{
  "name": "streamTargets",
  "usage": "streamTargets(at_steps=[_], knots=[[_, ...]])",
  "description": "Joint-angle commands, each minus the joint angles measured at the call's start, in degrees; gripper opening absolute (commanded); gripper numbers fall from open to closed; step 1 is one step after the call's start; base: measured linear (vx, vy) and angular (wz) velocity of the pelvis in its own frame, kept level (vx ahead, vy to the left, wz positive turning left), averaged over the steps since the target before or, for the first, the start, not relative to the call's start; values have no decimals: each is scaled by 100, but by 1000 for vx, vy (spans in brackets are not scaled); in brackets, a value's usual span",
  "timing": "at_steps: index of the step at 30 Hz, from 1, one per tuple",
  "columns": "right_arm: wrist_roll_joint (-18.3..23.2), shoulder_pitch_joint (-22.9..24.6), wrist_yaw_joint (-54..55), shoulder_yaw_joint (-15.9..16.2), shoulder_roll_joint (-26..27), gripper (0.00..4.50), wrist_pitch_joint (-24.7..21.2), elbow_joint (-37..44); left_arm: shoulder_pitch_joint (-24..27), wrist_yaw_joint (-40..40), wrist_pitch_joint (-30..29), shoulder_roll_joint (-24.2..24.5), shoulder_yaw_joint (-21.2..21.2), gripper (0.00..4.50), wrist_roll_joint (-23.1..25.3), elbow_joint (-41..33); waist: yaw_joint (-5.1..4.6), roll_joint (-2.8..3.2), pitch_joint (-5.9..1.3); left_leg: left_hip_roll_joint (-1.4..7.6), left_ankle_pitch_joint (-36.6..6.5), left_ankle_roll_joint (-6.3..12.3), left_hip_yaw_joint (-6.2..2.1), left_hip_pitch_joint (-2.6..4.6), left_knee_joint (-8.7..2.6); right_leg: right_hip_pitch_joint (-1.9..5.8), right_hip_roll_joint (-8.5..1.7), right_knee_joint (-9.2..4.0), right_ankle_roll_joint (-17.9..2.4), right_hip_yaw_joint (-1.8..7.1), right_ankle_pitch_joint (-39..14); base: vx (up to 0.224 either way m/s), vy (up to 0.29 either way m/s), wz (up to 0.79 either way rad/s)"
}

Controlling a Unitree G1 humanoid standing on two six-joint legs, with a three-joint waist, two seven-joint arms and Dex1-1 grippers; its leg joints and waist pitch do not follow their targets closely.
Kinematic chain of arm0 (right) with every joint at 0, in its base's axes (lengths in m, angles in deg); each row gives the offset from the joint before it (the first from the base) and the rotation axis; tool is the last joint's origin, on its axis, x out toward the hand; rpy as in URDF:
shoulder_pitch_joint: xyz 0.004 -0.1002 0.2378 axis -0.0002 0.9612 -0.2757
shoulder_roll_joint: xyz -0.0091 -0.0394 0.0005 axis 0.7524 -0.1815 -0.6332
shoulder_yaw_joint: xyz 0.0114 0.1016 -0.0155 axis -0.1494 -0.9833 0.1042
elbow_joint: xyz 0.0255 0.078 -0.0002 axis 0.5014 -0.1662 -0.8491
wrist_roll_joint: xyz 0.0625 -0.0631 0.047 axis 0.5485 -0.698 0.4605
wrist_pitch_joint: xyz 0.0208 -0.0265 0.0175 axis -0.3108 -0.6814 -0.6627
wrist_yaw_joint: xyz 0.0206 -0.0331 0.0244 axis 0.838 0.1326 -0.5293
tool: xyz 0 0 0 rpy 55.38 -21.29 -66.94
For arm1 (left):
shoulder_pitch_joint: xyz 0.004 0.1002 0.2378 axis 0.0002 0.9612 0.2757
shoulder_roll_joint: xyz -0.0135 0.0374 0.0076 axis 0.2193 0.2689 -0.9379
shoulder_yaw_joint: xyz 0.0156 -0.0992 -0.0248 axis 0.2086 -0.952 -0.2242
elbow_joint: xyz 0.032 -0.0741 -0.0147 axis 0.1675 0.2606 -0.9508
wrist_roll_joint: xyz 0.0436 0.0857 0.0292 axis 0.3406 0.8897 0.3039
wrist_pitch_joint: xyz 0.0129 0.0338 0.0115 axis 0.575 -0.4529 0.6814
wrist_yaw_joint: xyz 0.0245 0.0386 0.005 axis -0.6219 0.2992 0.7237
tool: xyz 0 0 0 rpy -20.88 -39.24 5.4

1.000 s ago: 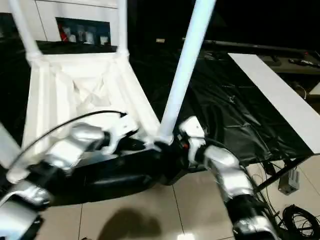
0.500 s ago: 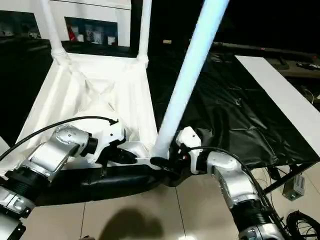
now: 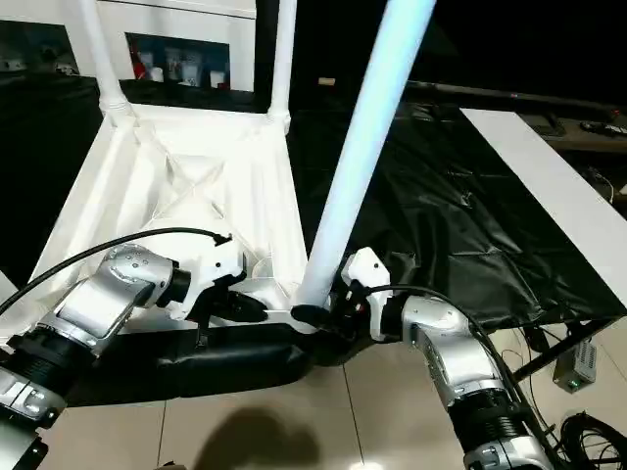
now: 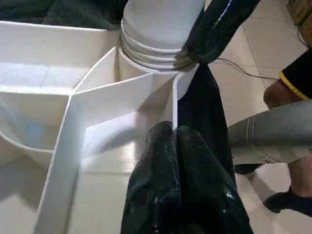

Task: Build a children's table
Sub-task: Rotate leg to tighten

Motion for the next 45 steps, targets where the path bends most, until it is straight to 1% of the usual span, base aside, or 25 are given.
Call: streamTargets(at_steps=[1, 3, 4, 5, 6, 7, 8, 12, 14, 16, 17, 18, 20, 21, 24, 26, 29, 31, 32, 33, 35, 38, 40, 44, 45], knots=[[-28, -6, -19, -2, -65, 268, -28, 0, 61, -137, -69, -47, 174, 0, -8, -103, -10, 65, -319, 152, -504, 214, 9, 58, -345, 278, -350, -299, -1340, 268, 26, 0, 0, 0], [-26, 7, 69, -36, -8, 266, -33, -44, 61, -64, -82, -79, 162, 0, 9, -73, -12, 77, -325, 148, -458, 213, 7, 56, -341, 283, -346, -289, -1359, 267, 137, 0, 0, 0], [-66, -32, 604, -221, 227, 265, -26, -304, 29, 294, -144, -267, 80, 0, 57, 61, -12, 77, -325, 148, -458, 213, 7, 56, -341, 283, -346, -289, -1359, 267, 137, 0, 0, 0], [-136, -97, 1075, -358, 396, 265, 41, -542, -1, 530, -172, -404, 36, 0, 92, 160, -35, 77, -298, 149, -635, 133, 17, 54, -360, 255, -356, -319, -1372, 271, -102, 0, 0, 0], [-160, -121, 1220, -401, 444, 265, 65, -618, -12, 601, -181, -449, 25, 0, 103, 190, -43, 71, -280, 147, -932, 10, 2, 66, -381, 246, -373, -374, -1283, 268, -635, 0, 0, 0], [-160, -153, 1407, -471, 520, 265, 97, -719, -37, 750, -171, -534, -2, 0, 127, 260, -47, 71, -282, 148, -1025, -48, -8, 63, -386, 254, -380, -389, -1218, 270, -847, 0, 0, 0], [-129, -193, 1572, -551, 601, 265, 115, -810, -77, 916, -185, -636, -33, 0, 150, 350, -62, 66, -269, 153, -1231, -102, -10, 83, -394, 227, -381, -428, -1118, 279, -1201, 0, 0, 0], [-125, -574, 2779, -890, 1075, 264, 211, -1436, -341, 1879, -297, -1285, -228, 0, 224, 940, -122, 60, -268, 141, -1448, -183, -31, 81, -398, 186, -387, -489, -910, 282, -1779, 0, 0, 0], [-173, -702, 3105, -924, 1185, 264, 222, -1604, -449, 2194, -294, -1464, -305, 0, 244, 1159, -153, 57, -268, 129, -1401, -195, -37, 60, -398, 184, -379, -495, -876, 280, -1785, 0, 0, 0], [-264, -878, 3536, -965, 1304, 264, 221, -1823, -596, 2549, -274, -1645, -382, 0, 281, 1440, -149, 48, -286, 125, -1255, -139, -39, 34, -389, 212, -373, -478, -849, 278, -1558, 0, 0, 0], [-377, -1097, 3960, -987, 1442, 264, 290, -2070, -788, 2922, -200, -1810, -410, 0, 375, 1802, -174, 49, -289, 110, -1176, -124, -25, 28, -383, 183, -358, -468, -859, 283, -1451, 0, 0, 0], [-443, -1241, 4174, -1000, 1532, 264, 369, -2233, -917, 3143, -136, -1913, -425, 0, 453, 2048, -177, 30, -301, 105, -1143, -138, -32, 34, -381, 193, -355, -462, -857, 275, -1441, 0, 0, 0], [-453, -1358, 4184, -983, 1624, 264, 436, -2310, -1044, 3299, -88, -2004, -449, 0, 496, 2288, -169, 32, -328, 96, -975, -107, -25, 23, -356, 212, -357, -435, -876, 280, -1169, 0, 0, 0], [-460, -1370, 4089, -948, 1635, 264, 457, -2295, -1073, 3315, -76, -2014, -441, 0, 514, 2338, -151, 26, -331, 106, -752, 6, -23, -5, -347, 244, -354, -386, -929, 274, -704, 0, 0, 0], [-505, -1379, 3950, -890, 1640, 264, 524, -2291, -1105, 3327, -67, -2036, -449, 0, 532, 2408, -129, 27, -343, 105, -529, 155, -10, 5, -327, 256, -348, -341, -1047, 273, -222, 0, 0, 0], [-465, -1286, 3398, -768, 1591, 320, 592, -2129, -1136, 3325, -42, -2046, -462, 0, 575, 2540, -123, 30, -341, 100, -467, 229, 0, 3, -321, 262, -346, -336, -1118, 268, -97, 0, 0, 0], [-395, -1143, 2988, -683, 1448, 356, 556, -1843, -1097, 3232, -55, -1994, -429, 0, 583, 2546, -108, 19, -317, 106, -616, 324, 5, -1, -325, 271, -352, -376, -1149, 267, -274, 0, 0, 0], [-409, -1029, 2589, -579, 1154, 378, 578, -1604, -1070, 2935, 26, -1895, -360, 0, 588, 2577, -107, 2, -299, 111, -818, 288, -10, -11, -346, 278, -361, -426, -1050, 259, -738, 0, 0, 0], [-382, -955, 2370, -528, 1027, 378, 553, -1455, -1017, 2724, 34, -1821, -302, 0, 573, 2466, -109, 3, -292, 113, -892, 282, -12, -11, -351, 274, -360, -445, -1010, 255, -879, 0, 0, 0], [-376, -860, 2123, -451, 865, 378, 531, -1290, -939, 2498, 9, -1726, -249, 0, 537, 2299, -111, 3, -283, 120, -1014, 245, -33, -20, -366, 276, -381, -482, -881, 253, -1294, 0, 0, 0], [-389, -773, 1897, -377, 704, 378, 536, -1159, -872, 2308, 13, -1639, -198, 0, 514, 2159, -113, 7, -286, 130, -1025, 241, -36, -19, -366, 261, -393, -490, -871, 257, -1394, 0, 0, 0], [-382, -607, 1484, -273, 423, 378, 535, -950, -740, 1845, 94, -1453, -77, 0, 453, 1915, -103, -2, -296, 139, -889, 299, -16, -5, -348, 243, -368, -449, -1002, 272, -1042, 0, 0, 0], [-232, -376, 911, -271, 119, 378, 432, -610, -498, 1137, 208, -1058, 129, 0, 398, 1434, -102, 6, -296, 155, -791, 330, -21, -5, -349, 248, -362, -408, -1131, 267, -710, 0, 0, 0], [-202, -256, 667, -244, -21, 378, 406, -424, -359, 775, 341, -846, 215, 0, 340, 1157, -105, 34, -288, 167, -913, 325, -16, 23, -367, 224, -358, -405, -1210, 263, -682, 0, 0, 0], [-189, -131, 473, -163, -144, 378, 360, -228, -194, 347, 183, -565, 300, 0, 236, 744, -92, 41, -282, 169, -987, 292, -5, 43, -368, 204, -359, -421, -1222, 268, -785, 0, 0, 0]])
